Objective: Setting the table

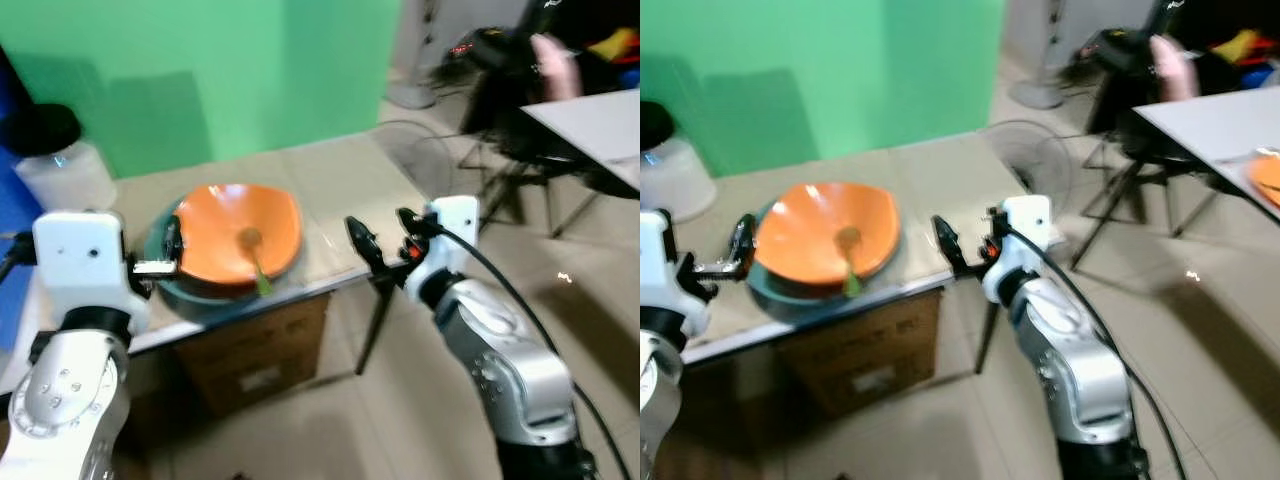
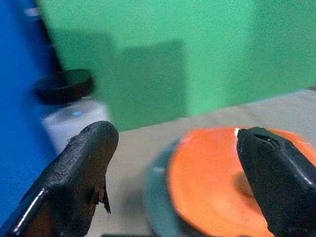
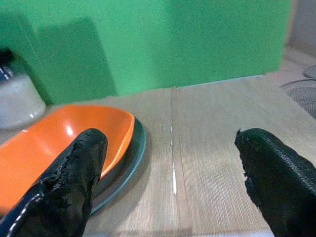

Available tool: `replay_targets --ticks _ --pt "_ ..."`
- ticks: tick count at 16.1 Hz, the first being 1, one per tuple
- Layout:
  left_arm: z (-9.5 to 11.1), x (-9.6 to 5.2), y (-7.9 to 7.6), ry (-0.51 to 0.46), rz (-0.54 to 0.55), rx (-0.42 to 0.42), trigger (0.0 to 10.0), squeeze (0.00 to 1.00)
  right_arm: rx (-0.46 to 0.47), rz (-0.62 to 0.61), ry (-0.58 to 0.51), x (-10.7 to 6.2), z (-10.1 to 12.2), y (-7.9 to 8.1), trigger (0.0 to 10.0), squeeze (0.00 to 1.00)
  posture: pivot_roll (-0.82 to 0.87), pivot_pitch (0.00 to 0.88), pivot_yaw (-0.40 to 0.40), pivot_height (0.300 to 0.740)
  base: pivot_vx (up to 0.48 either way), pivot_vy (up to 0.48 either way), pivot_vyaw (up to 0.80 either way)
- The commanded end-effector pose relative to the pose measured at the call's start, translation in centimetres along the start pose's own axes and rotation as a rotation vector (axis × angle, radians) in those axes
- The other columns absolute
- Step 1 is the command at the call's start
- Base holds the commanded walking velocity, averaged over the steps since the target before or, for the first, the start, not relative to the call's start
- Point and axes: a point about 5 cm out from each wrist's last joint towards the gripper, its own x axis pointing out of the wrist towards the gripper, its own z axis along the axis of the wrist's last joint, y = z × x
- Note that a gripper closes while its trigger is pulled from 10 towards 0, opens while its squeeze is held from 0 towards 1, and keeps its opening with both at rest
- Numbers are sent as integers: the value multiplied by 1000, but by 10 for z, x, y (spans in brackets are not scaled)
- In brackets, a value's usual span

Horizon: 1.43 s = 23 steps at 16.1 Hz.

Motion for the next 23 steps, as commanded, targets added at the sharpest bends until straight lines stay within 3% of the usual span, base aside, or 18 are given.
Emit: replay_targets --ticks 1,6,11,12,13,14,20,23 --pt "3 -2 4 -11 13 17 10000 1000 -3 18 -5 3 3 6 10000 0 75 24 -26 740 454 0 800" --pt "0 -4 0 5 -35 61 10000 1000 25 38 -12 3 8 6 10000 0 77 22 -19 740 426 0 277" --pt "-3 -11 -3 31 -74 84 10000 1000 -49 146 21 1 19 7 10000 0 78 20 -23 740 0 0 0" --pt "-4 -11 -4 35 -76 90 10000 902 -46 145 34 1 17 5 10000 0 77 19 -24 740 0 0 0" --pt "-5 -11 -4 38 -76 90 10000 620 -39 140 46 0 15 4 10000 0 76 19 -25 740 0 0 0" --pt "-6 -10 -4 45 -78 100 10000 0 -34 132 66 -1 11 2 10000 0 73 20 -22 740 0 0 0" --pt "-11 -3 -7 66 -92 79 10000 0 8 35 127 -9 -1 -3 10000 0 48 27 -6 740 0 45 0" --pt "-11 0 -9 65 -96 78 10000 0 25 13 139 -12 -3 -4 10000 0 44 31 -1 740 0 354 -800"
